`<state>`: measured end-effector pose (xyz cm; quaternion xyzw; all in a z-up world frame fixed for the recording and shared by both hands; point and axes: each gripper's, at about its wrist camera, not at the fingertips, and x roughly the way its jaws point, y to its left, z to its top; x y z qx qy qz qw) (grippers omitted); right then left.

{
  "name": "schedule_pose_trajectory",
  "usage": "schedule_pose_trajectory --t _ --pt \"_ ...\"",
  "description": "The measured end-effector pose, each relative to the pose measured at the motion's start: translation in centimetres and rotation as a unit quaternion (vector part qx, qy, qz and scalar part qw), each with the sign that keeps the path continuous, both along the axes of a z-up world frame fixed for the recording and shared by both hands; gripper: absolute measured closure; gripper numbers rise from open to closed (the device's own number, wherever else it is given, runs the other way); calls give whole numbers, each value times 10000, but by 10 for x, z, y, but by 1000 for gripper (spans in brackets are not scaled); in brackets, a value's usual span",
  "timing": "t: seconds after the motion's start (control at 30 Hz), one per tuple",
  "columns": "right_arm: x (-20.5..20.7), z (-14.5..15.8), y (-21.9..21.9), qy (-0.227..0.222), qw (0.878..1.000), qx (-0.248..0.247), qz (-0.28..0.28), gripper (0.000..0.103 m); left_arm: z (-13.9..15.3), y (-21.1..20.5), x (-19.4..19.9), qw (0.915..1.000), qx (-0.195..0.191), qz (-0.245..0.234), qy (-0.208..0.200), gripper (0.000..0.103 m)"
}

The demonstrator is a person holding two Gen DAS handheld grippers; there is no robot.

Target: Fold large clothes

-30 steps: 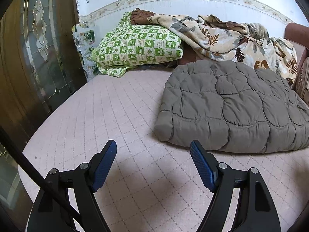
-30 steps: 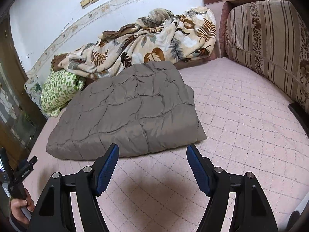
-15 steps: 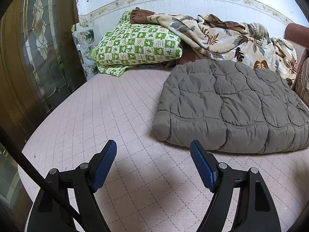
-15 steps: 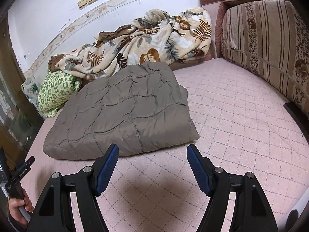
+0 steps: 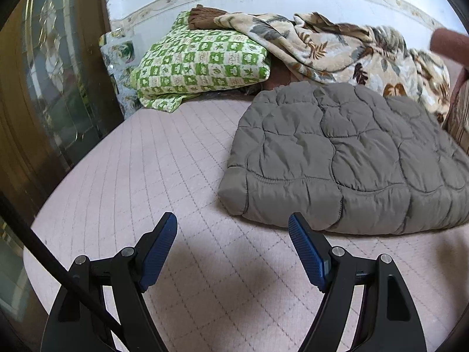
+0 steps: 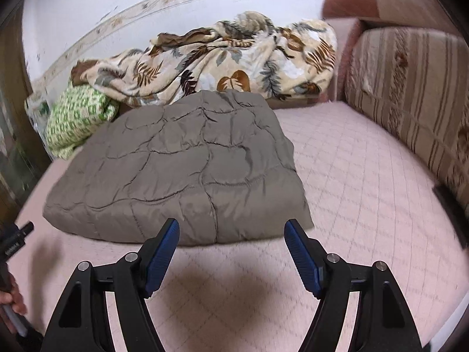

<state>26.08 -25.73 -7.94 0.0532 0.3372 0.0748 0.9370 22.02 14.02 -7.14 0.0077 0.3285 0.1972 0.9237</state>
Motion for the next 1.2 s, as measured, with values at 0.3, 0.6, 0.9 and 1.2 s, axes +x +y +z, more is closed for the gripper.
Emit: schedule_pose_trajectory --t 0.3,0.6,0.9,1.2 --pt "40 -25 18 360 9992 -172 30 25 -8 -10 17 9995 105 -231 190 25" --pt "36 -29 -4 614 9975 326 -149 25 -5 -8 10 9996 67 -234 160 25" --pt "30 -17 -38 279 9953 669 -645 25 -6 7 17 9990 -414 -58 159 25" --pt "71 -25 -25 245 9971 407 -593 25 -14 17 55 9989 -362 116 261 25"
